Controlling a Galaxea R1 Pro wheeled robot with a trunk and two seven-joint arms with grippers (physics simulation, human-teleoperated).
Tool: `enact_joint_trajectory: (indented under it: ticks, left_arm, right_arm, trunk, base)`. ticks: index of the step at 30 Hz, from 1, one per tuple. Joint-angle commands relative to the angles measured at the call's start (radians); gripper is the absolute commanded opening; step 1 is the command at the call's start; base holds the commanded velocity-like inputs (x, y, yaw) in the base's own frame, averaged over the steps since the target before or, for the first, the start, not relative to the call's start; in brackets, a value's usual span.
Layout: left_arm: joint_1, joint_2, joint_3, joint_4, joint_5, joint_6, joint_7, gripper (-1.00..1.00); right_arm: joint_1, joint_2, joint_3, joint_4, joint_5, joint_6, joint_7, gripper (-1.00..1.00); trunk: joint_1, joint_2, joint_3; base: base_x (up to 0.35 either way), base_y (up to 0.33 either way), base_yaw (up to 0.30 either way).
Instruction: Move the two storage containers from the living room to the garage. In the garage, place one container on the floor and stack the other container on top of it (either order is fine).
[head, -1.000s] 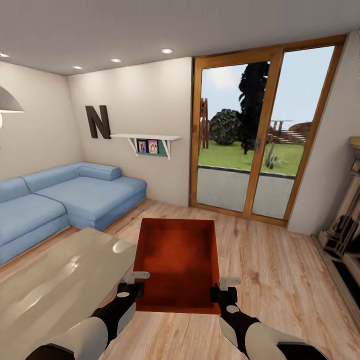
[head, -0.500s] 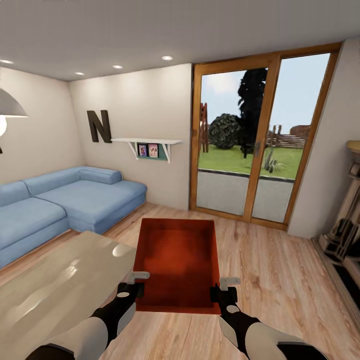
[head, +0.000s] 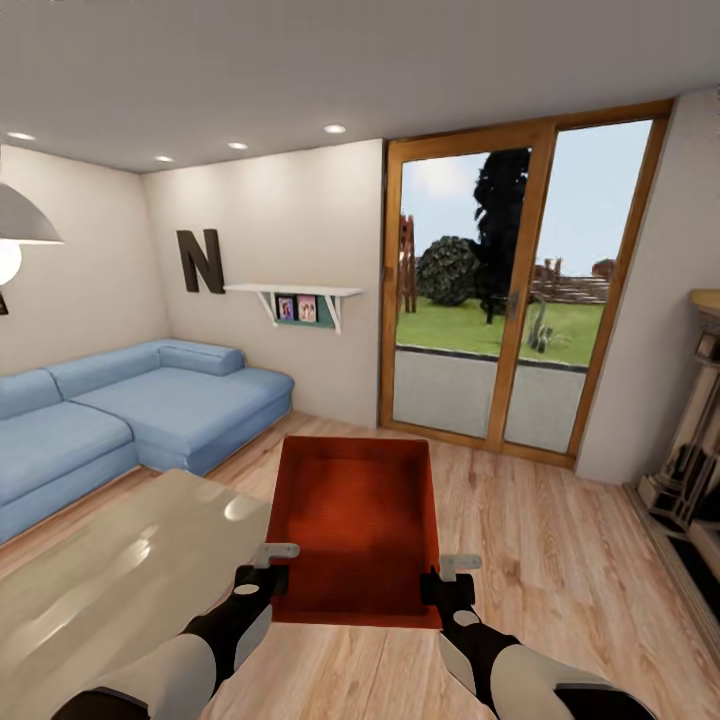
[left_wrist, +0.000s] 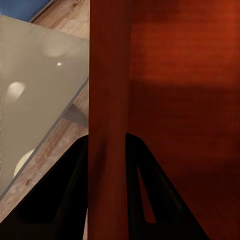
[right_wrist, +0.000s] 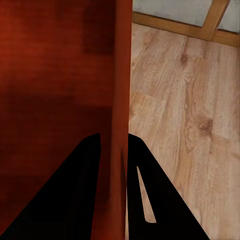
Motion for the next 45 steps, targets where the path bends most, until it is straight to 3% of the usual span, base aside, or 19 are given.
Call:
enact_joint_trajectory:
  ticks: [1, 45]
  left_arm:
    - [-0.002, -0.001, 0.051, 0.001, 0.088, -0.003, 0.017, -1.00]
    - [-0.002, -0.001, 0.051, 0.001, 0.088, -0.003, 0.017, -1.00]
  right_arm:
    - [0.000, 0.000, -0.024, 0.000, -0.002, -0.007, -0.090, -1.00]
    - [0.000, 0.000, -0.023, -0.001, -0.002, -0.007, -0.090, -1.00]
  trunk:
    - [0.000, -0.002, 0.000]
    - [0.000, -0.002, 0.071]
  base:
    - [0.000, 0.000, 0.000]
    - [0.000, 0.000, 0.000]
